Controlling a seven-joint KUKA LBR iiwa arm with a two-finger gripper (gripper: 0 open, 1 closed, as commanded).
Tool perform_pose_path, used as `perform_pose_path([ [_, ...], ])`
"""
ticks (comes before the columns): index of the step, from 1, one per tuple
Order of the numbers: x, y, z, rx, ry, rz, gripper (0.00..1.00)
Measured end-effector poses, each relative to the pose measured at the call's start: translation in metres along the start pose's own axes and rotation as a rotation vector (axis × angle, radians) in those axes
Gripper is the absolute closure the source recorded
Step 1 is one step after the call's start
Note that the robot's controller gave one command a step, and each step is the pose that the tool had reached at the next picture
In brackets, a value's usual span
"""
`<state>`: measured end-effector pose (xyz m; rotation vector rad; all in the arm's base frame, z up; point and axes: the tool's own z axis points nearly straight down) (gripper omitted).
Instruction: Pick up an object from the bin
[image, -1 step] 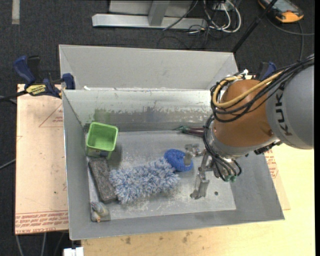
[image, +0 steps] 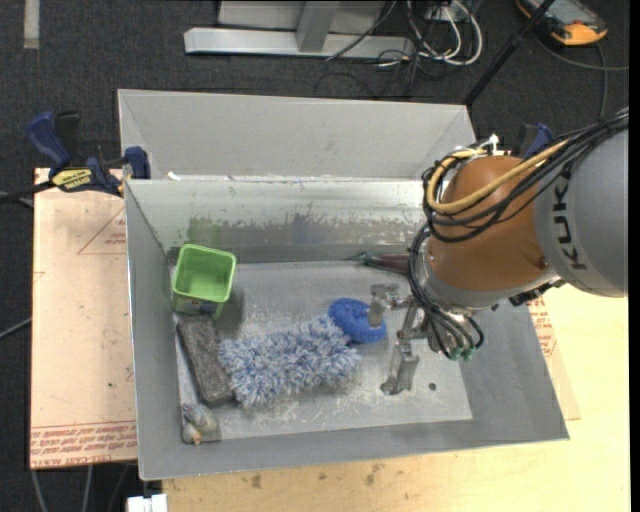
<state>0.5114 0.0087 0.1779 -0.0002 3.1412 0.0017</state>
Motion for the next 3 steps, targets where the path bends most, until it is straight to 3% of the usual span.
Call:
perform_pose_path([
  [1, -0.014, 0.023, 0.030, 0.002, -0.006, -0.069, 0.00],
  [2, -0.051, 0.045, 0.087, 0.000, -0.009, -0.148, 0.00],
  [3, -0.022, 0.082, 0.108, -0.001, 0.000, -0.183, 1.00],
])
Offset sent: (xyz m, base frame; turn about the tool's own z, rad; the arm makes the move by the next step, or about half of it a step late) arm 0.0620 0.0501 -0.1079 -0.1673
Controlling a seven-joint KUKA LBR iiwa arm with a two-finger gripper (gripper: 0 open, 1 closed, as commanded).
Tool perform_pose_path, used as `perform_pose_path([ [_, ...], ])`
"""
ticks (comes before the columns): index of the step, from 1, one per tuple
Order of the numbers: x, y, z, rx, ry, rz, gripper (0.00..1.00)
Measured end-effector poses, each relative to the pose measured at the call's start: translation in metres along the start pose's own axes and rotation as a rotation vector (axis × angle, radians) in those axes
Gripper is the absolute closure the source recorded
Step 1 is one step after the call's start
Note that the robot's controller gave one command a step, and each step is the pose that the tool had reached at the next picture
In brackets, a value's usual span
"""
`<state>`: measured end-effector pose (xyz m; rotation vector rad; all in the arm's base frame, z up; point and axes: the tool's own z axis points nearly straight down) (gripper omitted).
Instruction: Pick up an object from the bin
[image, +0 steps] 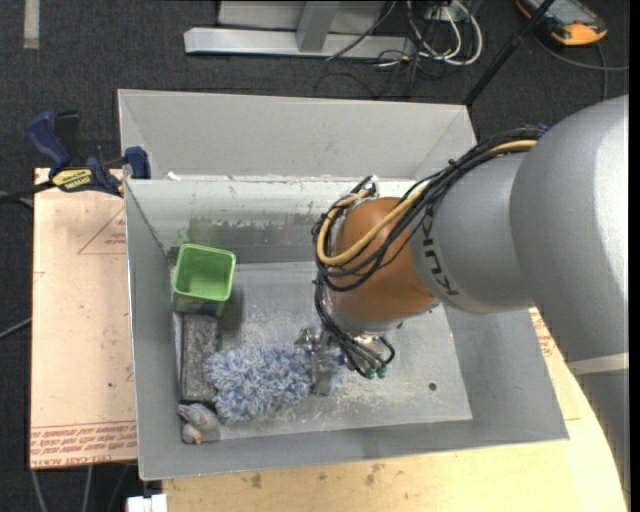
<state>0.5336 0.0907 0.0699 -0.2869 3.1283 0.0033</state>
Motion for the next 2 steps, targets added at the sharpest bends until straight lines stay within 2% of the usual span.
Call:
perform_pose_path([
  [1, 0.000, 0.000, 0.000, 0.000, 0.000, 0.001, 1.00],
  [2, -0.026, -0.014, -0.131, 0.002, -0.003, 0.032, 1.00],
])
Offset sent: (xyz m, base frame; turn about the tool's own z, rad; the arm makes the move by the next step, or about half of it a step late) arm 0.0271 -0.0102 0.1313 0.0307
